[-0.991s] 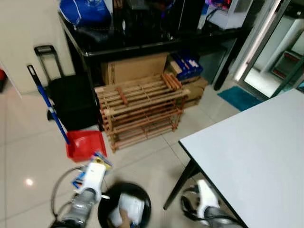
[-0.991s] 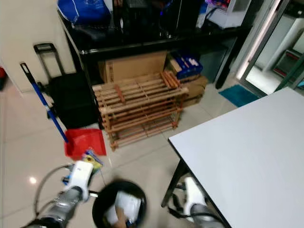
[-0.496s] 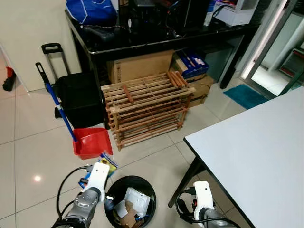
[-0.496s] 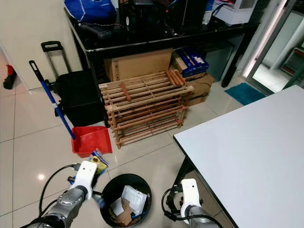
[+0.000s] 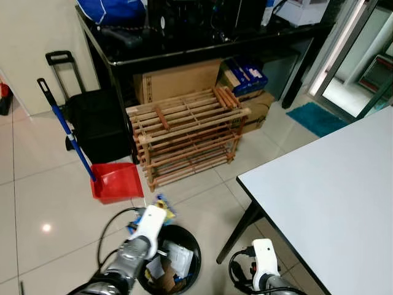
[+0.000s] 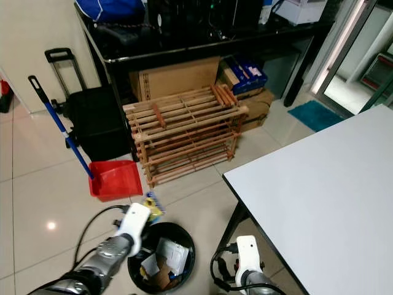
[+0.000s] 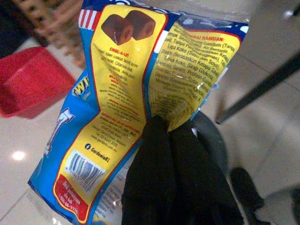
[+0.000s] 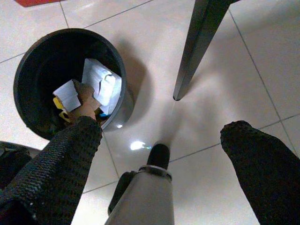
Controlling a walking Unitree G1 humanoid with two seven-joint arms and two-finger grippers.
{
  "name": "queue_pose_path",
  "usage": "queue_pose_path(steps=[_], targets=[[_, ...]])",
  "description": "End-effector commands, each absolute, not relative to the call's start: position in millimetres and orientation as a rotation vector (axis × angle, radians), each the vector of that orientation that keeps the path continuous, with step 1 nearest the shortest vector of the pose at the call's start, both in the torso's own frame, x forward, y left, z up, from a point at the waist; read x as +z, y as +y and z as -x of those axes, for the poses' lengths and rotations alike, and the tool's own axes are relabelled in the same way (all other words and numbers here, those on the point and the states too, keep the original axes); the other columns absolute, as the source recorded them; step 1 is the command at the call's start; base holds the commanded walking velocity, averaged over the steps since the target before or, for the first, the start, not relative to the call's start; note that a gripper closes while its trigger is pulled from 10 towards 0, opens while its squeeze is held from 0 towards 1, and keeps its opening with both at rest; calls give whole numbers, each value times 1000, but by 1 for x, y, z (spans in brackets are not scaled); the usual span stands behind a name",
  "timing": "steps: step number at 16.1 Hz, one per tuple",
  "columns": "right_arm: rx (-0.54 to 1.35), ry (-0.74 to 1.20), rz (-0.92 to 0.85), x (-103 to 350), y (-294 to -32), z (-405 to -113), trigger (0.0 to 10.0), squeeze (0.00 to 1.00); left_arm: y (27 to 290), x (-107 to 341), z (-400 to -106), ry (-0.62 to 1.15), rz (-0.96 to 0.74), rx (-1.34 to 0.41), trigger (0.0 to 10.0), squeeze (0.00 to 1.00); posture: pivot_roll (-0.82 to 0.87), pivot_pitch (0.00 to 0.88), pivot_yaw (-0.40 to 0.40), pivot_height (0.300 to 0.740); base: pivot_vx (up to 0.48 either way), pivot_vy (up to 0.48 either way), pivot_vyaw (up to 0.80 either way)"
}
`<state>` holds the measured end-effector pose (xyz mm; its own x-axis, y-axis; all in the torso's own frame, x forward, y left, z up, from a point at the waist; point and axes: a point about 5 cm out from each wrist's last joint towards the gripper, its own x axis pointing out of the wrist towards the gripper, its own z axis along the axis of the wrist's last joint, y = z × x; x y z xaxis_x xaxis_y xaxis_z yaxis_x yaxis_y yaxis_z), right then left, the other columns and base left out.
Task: Picking trash to rubbish bin
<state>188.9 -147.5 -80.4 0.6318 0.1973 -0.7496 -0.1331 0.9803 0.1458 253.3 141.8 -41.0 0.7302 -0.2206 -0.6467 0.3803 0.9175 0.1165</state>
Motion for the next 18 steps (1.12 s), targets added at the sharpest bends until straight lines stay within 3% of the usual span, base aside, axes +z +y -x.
queue_pose_path(steps=[1,10,12,18], targets=[[184,848,-89,-80,-151,-188,10000,0,130,-40,-254,679,-260,-401,10000,0,-102,143,-73,740,0,0,0],[415,909,-381,-85,-137,-163,10000,0,101,-48,-240,700,-238,-521,10000,0,-149,225,-82,740,0,0,0],[368,848,-482,-79,-139,-174,10000,0,99,-51,-236,706,-239,-531,10000,0,-144,231,-82,740,0,0,0],[247,751,-549,-72,-142,-188,10000,0,99,-52,-233,708,-225,-521,10000,0,-122,222,-71,740,0,0,0]])
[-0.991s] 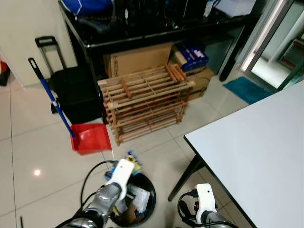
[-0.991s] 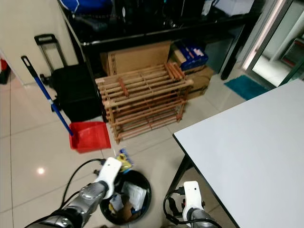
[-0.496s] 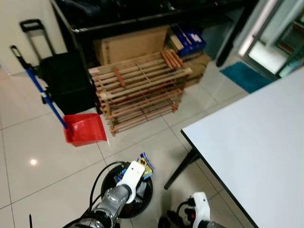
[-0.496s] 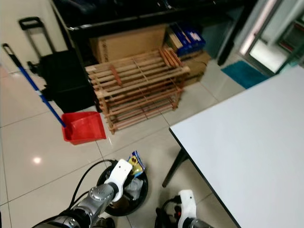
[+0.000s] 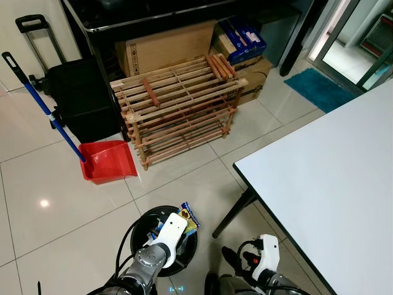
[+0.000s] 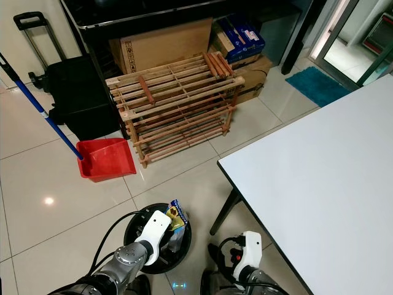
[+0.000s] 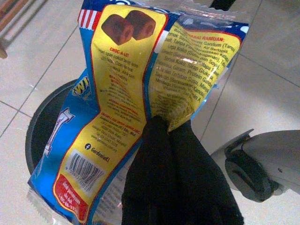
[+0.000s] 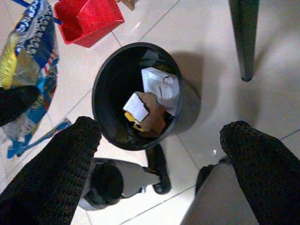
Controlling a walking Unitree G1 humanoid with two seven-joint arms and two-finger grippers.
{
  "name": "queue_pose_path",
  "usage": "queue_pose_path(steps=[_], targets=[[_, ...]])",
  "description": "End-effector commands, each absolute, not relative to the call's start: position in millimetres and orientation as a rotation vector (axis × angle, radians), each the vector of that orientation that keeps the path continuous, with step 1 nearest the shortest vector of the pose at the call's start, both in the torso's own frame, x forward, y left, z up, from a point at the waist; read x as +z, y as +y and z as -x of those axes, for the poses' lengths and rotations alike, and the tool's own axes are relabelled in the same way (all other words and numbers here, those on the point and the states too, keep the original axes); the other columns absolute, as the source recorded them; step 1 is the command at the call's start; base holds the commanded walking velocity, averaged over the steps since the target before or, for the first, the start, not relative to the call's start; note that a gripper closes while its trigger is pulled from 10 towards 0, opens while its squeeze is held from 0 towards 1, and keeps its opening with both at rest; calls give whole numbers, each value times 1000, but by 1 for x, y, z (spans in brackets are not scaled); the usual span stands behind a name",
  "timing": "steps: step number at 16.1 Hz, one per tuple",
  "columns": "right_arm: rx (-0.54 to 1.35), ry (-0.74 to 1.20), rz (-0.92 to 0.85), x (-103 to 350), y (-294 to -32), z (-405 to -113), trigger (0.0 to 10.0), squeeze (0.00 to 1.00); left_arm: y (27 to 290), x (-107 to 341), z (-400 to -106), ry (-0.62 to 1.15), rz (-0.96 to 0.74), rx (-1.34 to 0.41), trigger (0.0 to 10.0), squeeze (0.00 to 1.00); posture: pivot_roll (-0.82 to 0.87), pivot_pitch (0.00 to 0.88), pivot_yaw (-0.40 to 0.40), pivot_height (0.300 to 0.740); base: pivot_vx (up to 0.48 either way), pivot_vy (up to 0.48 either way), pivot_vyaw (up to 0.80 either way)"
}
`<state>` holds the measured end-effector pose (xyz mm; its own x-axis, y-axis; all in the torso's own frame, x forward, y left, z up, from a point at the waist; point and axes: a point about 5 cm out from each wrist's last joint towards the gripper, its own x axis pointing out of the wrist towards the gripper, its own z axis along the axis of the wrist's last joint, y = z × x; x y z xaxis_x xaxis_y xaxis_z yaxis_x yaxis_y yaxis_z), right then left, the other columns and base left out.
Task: Picking trash to rubbish bin
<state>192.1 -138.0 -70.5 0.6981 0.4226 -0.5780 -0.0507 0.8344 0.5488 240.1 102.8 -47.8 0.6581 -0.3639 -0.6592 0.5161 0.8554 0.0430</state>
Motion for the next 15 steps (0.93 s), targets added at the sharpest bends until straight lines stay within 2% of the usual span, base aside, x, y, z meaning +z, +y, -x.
queue_pose_path(steps=[1,15], targets=[[248,746,-559,-71,-141,-189,10000,0,99,-52,-233,708,-223,-520,10000,0,-121,222,-71,740,0,0,0],[245,747,-580,-71,-135,-190,10000,0,101,-52,-234,704,-221,-506,10000,0,-111,218,-68,740,0,0,0]])
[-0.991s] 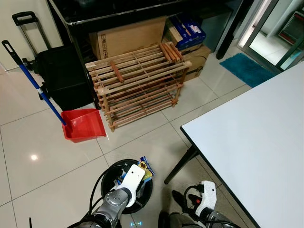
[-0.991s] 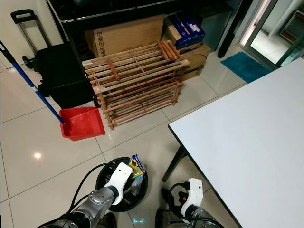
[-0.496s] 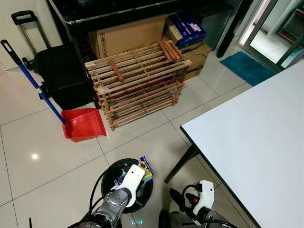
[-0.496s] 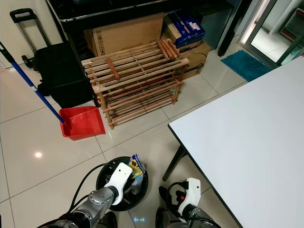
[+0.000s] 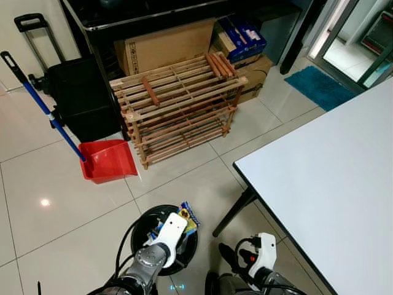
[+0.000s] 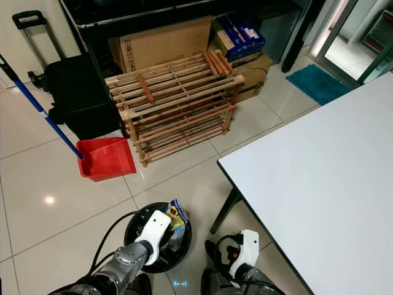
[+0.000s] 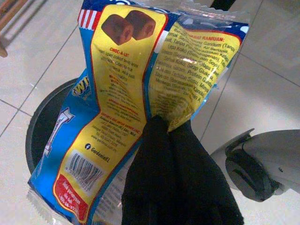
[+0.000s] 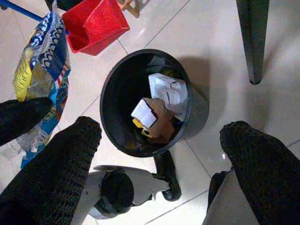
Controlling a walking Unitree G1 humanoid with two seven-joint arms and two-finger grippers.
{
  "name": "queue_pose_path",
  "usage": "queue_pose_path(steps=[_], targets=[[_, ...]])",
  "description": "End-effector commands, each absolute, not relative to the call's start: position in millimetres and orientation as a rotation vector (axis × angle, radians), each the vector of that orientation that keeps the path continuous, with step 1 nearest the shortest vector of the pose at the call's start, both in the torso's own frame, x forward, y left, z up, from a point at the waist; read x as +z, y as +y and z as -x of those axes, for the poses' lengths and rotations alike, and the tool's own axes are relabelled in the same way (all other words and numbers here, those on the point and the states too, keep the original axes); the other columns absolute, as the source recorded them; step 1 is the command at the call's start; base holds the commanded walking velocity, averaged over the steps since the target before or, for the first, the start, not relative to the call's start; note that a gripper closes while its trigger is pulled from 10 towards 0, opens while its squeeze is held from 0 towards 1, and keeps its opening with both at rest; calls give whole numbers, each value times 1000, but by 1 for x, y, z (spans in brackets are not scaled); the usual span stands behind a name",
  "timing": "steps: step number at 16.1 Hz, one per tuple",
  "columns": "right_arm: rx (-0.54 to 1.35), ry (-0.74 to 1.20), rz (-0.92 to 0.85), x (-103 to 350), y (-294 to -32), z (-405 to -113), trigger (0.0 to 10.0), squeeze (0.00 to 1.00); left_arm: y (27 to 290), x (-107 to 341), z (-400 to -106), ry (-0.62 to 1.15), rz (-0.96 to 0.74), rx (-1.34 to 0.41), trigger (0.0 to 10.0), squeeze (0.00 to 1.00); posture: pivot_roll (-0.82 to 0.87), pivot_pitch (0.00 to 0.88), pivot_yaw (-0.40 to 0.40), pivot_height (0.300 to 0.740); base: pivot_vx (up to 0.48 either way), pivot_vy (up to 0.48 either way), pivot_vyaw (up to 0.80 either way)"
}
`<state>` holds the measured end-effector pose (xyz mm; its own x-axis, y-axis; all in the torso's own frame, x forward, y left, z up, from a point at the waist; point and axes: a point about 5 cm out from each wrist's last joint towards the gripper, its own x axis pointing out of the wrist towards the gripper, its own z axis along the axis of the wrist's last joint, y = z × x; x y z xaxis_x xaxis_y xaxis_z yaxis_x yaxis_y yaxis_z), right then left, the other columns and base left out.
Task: Picking trash to rubbish bin
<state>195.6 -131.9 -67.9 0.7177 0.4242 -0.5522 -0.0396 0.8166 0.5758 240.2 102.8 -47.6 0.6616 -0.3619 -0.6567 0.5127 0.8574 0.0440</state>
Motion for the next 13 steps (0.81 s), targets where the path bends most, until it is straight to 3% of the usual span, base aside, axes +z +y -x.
queue_pose_path(steps=[1,3,4,13], targets=[[245,747,-581,-71,-135,-190,10000,0,101,-52,-233,702,-220,-504,10000,0,-112,218,-68,740,0,0,0],[246,748,-581,-71,-135,-190,10000,0,101,-52,-234,700,-222,-511,10000,0,-112,219,-69,740,0,0,0],[246,748,-581,-71,-136,-190,10000,0,100,-51,-234,699,-217,-516,10000,1000,-113,219,-69,740,0,0,0],[244,747,-585,-71,-137,-190,10000,0,99,-51,-233,696,-220,-542,10000,1000,-111,219,-70,740,0,0,0]])
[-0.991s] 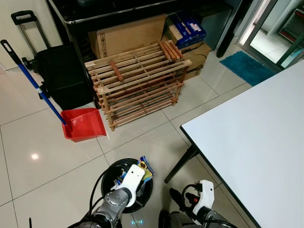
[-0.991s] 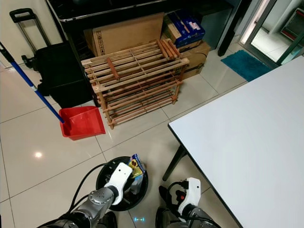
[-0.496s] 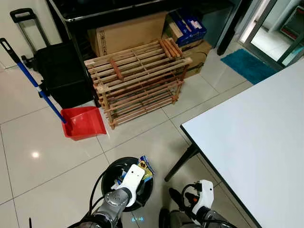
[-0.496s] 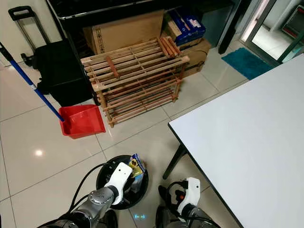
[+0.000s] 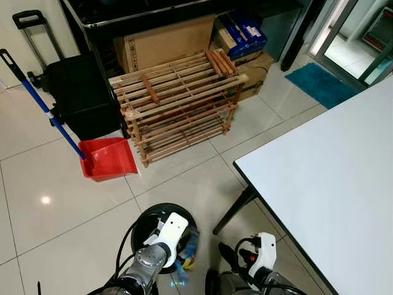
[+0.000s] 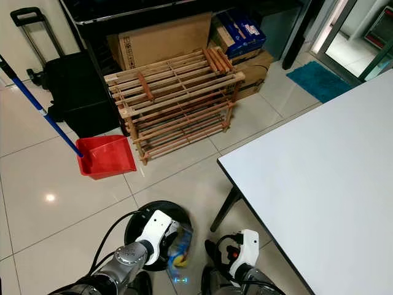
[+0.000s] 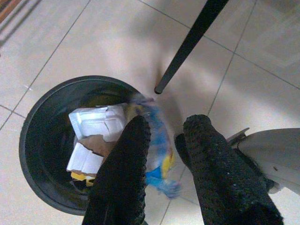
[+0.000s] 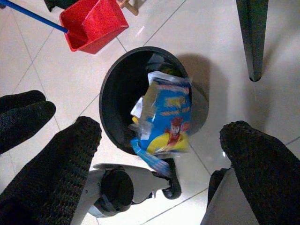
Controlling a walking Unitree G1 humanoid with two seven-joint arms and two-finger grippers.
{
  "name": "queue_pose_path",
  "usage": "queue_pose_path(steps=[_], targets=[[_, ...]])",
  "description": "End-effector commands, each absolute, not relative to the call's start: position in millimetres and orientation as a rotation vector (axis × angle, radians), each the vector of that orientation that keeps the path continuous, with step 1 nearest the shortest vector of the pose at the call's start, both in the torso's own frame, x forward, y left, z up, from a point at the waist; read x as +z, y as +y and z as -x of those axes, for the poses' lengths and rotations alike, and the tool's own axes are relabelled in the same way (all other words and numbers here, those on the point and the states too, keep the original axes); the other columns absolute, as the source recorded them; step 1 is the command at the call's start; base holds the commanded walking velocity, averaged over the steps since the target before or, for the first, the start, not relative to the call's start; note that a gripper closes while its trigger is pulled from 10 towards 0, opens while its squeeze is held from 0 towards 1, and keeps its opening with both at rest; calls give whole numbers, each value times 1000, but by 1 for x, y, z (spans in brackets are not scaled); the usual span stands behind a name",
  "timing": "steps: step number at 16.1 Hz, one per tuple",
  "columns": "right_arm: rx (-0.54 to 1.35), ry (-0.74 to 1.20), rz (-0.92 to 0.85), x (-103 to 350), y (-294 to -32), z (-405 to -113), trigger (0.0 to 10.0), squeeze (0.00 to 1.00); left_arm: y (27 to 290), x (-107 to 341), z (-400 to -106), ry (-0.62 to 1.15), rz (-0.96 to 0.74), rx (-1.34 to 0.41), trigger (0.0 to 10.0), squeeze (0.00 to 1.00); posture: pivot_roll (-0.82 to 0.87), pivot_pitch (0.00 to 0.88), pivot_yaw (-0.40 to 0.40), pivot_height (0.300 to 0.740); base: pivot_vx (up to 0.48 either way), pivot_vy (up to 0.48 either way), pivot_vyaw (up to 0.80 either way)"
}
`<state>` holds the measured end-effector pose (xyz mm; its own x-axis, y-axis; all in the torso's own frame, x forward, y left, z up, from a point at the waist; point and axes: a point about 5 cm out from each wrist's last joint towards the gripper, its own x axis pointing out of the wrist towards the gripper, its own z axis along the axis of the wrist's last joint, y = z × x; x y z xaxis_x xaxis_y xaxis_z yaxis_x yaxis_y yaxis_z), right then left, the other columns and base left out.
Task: Picking trash to rubbish bin
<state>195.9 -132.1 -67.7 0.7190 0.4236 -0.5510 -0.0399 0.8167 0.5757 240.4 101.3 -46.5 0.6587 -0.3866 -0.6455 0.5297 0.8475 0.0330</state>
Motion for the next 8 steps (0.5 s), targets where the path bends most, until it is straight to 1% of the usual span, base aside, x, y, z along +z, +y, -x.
queue_pose_path(steps=[1,3,4,8], targets=[[244,748,-585,-71,-136,-190,10000,0,99,-51,-233,696,-221,-544,10000,1000,-111,219,-70,740,0,0,0],[243,749,-586,-72,-137,-189,10000,0,99,-51,-233,690,-223,-547,10000,1000,-110,218,-70,740,0,0,0],[241,749,-586,-72,-137,-189,10000,0,98,-50,-233,682,-224,-546,10000,0,-108,217,-69,740,0,0,0],[238,752,-589,-72,-136,-189,10000,0,99,-50,-235,681,-222,-538,10000,0,-105,211,-68,740,0,0,0]])
